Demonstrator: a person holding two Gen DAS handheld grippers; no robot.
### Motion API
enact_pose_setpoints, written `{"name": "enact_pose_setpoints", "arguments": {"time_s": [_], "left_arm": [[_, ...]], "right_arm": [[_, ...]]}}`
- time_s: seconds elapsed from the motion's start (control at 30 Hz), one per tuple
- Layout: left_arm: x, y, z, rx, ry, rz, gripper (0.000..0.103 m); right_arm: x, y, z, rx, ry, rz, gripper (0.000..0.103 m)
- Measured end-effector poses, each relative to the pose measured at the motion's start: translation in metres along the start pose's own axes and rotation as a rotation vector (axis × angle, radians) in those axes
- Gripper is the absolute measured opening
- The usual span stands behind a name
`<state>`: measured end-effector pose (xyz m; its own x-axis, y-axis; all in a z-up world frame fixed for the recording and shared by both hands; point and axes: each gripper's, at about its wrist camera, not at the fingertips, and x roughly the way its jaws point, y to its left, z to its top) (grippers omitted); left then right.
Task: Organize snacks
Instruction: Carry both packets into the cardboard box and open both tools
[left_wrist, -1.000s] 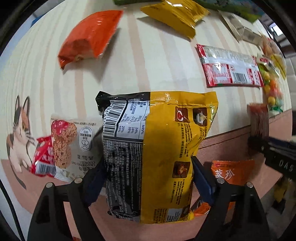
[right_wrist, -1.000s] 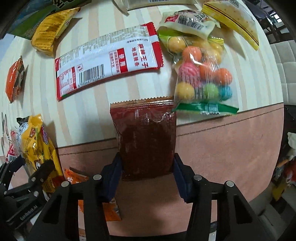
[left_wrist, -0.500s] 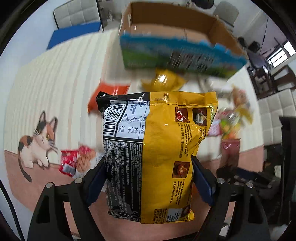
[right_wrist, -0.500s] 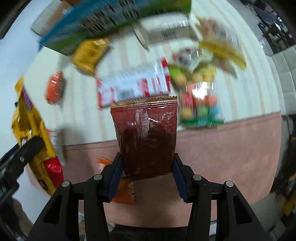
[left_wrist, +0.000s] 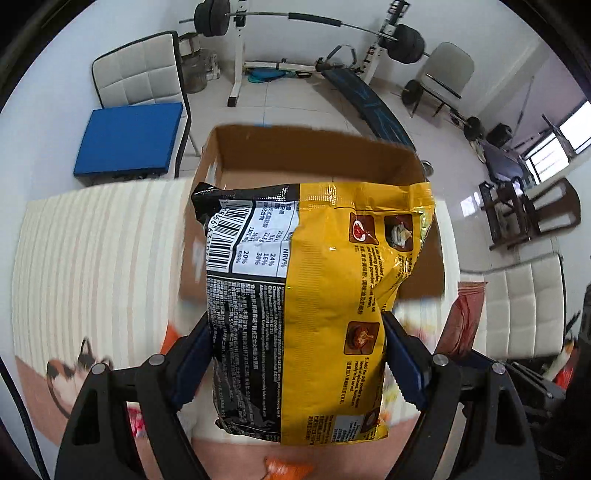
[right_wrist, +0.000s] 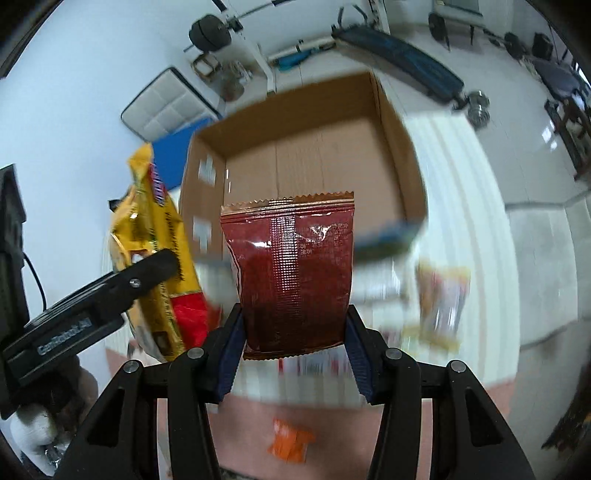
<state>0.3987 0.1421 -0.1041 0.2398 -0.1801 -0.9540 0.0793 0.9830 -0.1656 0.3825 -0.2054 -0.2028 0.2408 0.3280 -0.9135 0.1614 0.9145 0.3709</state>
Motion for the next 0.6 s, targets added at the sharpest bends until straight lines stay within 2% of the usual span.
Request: {"name": "enact_pose_setpoints", "arguments": {"time_s": [0.07, 0.13, 0.27, 0.47, 0.6], "left_arm": [[0.024, 0.004, 0.03, -0.014, 0.021, 0.011, 0.084], [0.053, -0.008, 0.05, -0.017, 0.039, 0.035, 0.084], [0.117, -0.024, 0.085, -0.013, 0.109, 0.062, 0.084], [0.19, -0.024, 0.106, -0.04, 0.22, 0.071, 0.084], [0.206, -0.025, 0.105, -0.048, 0.258, 0.065, 0.084]], "right_arm": [[0.004, 0.0, 0.039, -0.001, -0.004, -0.01, 0.054], [0.017, -0.002, 0.067, -0.003, 0.01, -0.018, 0.054], [0.063, -0.012, 0.117, -0.019, 0.058, -0.06, 0.054], [0.128, -0.031, 0.151, -0.029, 0.143, -0.105, 0.054], [0.157, -0.039, 0.158, -0.029, 0.18, -0.119, 0.054]]}}
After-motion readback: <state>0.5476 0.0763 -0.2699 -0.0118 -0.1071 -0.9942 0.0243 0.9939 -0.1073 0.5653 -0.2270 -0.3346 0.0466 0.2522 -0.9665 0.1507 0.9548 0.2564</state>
